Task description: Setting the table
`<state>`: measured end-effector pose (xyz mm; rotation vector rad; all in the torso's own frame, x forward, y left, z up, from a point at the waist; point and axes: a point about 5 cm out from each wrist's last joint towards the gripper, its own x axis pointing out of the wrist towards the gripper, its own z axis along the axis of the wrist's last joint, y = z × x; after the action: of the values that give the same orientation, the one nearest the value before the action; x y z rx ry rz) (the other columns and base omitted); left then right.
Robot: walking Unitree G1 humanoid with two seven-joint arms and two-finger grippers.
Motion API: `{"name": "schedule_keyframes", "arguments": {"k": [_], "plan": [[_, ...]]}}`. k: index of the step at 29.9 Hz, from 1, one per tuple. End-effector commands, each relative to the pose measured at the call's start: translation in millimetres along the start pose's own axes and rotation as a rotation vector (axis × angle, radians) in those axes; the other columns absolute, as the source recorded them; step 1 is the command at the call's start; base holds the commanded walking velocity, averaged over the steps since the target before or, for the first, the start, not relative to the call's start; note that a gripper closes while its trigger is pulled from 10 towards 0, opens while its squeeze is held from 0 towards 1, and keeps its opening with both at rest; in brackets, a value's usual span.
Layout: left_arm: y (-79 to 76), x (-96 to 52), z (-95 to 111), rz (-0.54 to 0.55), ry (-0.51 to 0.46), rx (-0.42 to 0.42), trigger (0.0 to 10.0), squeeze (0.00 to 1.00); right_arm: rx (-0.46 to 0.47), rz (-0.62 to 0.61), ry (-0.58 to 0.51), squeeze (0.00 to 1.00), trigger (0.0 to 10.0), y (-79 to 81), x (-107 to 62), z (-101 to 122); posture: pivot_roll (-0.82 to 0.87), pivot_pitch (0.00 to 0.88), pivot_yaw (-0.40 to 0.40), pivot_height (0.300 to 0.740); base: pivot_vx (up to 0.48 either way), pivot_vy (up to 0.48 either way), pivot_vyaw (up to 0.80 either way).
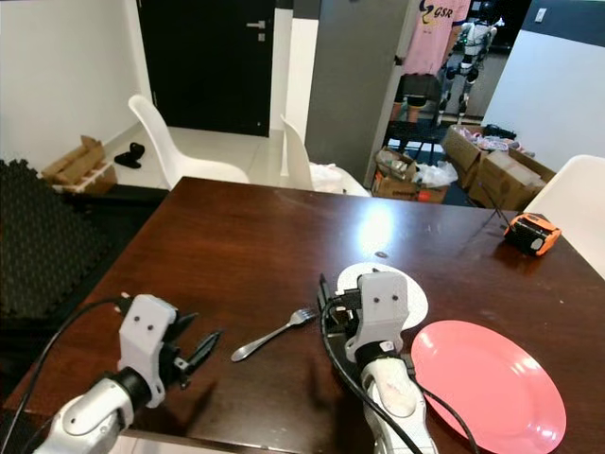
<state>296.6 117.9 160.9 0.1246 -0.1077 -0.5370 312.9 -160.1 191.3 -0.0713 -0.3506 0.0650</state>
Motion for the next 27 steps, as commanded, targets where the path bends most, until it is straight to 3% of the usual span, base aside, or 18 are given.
{"name": "schedule_keyframes", "arguments": {"k": [1,3,5,8,11,13,18,27], "plan": [[-2.2,-1.4,-2.2,-0.014,0.011,-0.008,10.0,0.00,-0.007,-0.008,0.022,0.00,10.0,-1.8,-3.4,-4.0,0.00,0.072,0.033,0.740,0.000,0.000,0.00],[-3.1,-1.5,-0.7,-0.030,0.006,-0.006,10.0,0.00,-0.016,-0.016,0.018,0.00,10.0,-4.9,-3.3,-1.4,0.00,0.074,0.033,0.740,0.000,0.000,0.00],[-9.7,7.5,-2.1,-0.062,0.020,0.048,10.0,0.00,-0.108,-0.029,0.092,0.00,10.0,-16.7,-7.4,-3.1,-0.02,0.079,0.039,0.740,0.000,0.000,0.00],[-14.4,12.0,-4.0,-0.075,0.026,0.069,10.0,0.00,-0.143,-0.096,0.192,0.00,10.0,-28.7,-17.2,-8.6,-0.02,0.084,0.038,0.740,0.000,0.000,0.00],[-15.0,11.6,-5.6,-0.074,0.031,0.064,10.0,0.00,-0.098,-0.128,0.257,0.00,10.0,-33.1,-28.0,-13.8,-0.03,0.093,0.042,0.740,0.000,0.000,0.00],[-14.4,10.2,-7.7,-0.074,0.042,0.065,10.0,0.00,-0.018,-0.099,0.297,0.00,10.0,-31.6,-36.0,-18.6,-0.03,0.094,0.043,0.740,0.000,0.000,0.00],[-10.9,7.7,-9.0,-0.069,0.056,0.075,10.0,0.00,0.024,0.066,0.273,0.00,10.0,-26.9,-38.0,-13.3,-0.03,0.095,0.048,0.740,0.000,0.000,0.00],[-9.1,5.8,-11.0,-0.048,0.057,0.073,10.0,0.00,-0.163,0.214,0.215,0.00,10.0,-21.4,-41.6,-4.4,-0.02,0.098,0.038,0.740,0.000,0.000,0.00]]}}
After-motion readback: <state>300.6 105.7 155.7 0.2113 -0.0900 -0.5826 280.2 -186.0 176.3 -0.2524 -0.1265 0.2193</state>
